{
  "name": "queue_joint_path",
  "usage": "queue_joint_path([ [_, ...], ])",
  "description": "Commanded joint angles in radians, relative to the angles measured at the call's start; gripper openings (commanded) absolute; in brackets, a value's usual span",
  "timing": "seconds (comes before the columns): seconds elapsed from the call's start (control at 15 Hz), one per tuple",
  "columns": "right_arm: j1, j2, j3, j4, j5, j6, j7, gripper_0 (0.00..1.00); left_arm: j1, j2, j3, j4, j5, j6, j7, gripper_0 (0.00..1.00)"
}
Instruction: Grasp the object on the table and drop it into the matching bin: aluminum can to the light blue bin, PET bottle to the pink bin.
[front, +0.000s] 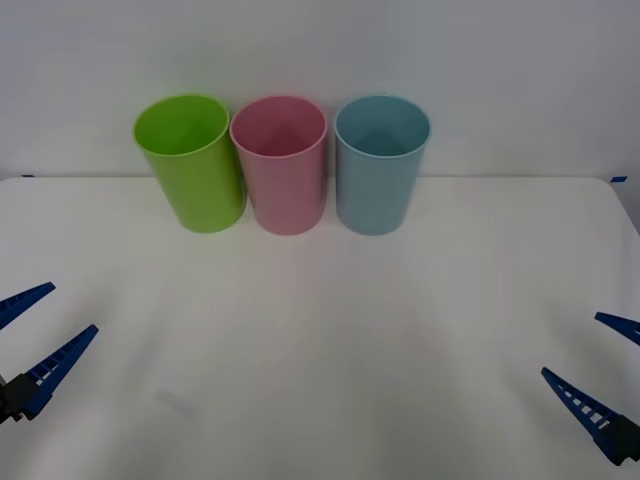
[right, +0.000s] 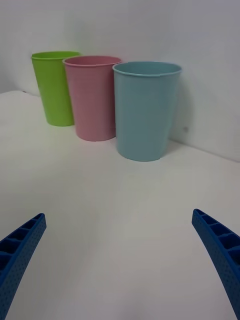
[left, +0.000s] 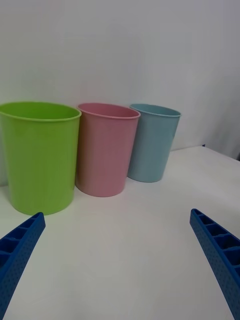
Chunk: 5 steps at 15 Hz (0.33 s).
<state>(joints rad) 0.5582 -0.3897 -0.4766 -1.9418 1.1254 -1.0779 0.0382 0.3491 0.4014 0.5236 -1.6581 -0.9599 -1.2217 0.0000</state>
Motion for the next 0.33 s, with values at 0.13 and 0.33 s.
queue_joint_path([
  [0.13, 0.012, 0.0, 0.009, 0.001, -0.001, 0.026, 0.008, 1.0, 0.0, 0.0, 0.0, 0.0, 0.0, 0.0, 0.0, 1.0],
  [0.33, 0.017, 0.0, 0.012, 0.0, -0.001, 0.026, 0.008, 1.0, 0.0, 0.0, 0.0, 0.0, 0.0, 0.0, 0.0, 1.0],
])
